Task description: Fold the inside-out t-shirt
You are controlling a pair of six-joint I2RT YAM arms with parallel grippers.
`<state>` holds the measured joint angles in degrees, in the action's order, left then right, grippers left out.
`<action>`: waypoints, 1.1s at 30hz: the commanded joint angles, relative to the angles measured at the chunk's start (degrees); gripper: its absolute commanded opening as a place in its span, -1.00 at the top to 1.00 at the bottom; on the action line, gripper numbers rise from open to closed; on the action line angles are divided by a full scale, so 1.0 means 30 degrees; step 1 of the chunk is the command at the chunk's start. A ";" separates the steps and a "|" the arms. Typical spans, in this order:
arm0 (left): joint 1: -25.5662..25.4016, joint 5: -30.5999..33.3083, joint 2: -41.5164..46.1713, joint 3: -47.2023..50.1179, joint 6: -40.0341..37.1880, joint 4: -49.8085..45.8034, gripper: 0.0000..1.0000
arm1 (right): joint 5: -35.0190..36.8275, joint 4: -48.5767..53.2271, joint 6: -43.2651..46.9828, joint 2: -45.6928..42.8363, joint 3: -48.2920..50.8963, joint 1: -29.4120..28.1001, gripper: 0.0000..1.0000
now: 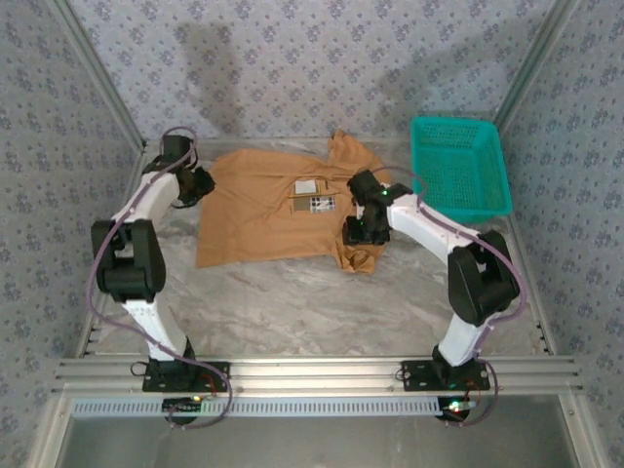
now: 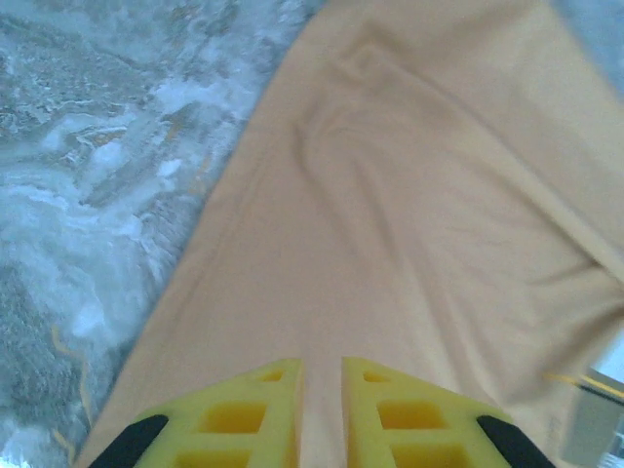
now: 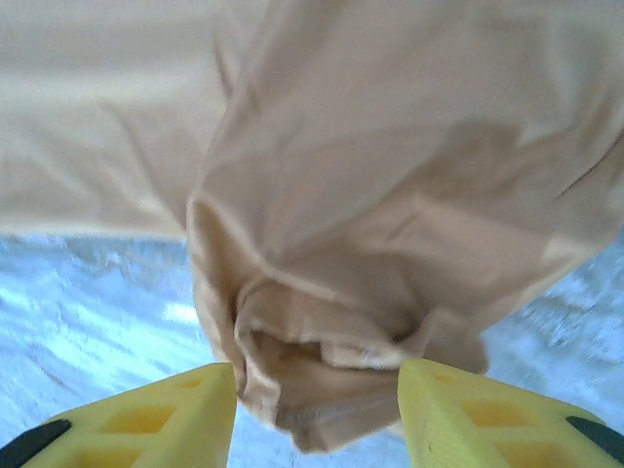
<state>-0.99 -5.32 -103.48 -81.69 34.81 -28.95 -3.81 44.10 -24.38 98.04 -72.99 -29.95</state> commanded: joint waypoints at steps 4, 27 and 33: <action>-0.0670 -0.2355 -0.0369 0.2811 0.0635 0.1292 0.65 | -0.0188 -0.0693 -0.0675 -0.0891 0.3235 -0.0338 0.00; 0.0619 -0.1357 -0.3882 0.2113 0.1346 0.1069 0.71 | 0.1959 0.1099 -0.2968 -0.5908 0.6990 -0.3612 1.00; 0.0579 -0.1231 -0.3894 0.2452 0.1290 0.1008 0.72 | 0.1316 -0.2816 -0.7044 -0.9731 1.2505 -0.7289 0.88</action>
<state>0.64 -11.07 -113.80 -75.18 38.24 -24.43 0.47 38.59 -37.76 70.81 -40.58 -48.51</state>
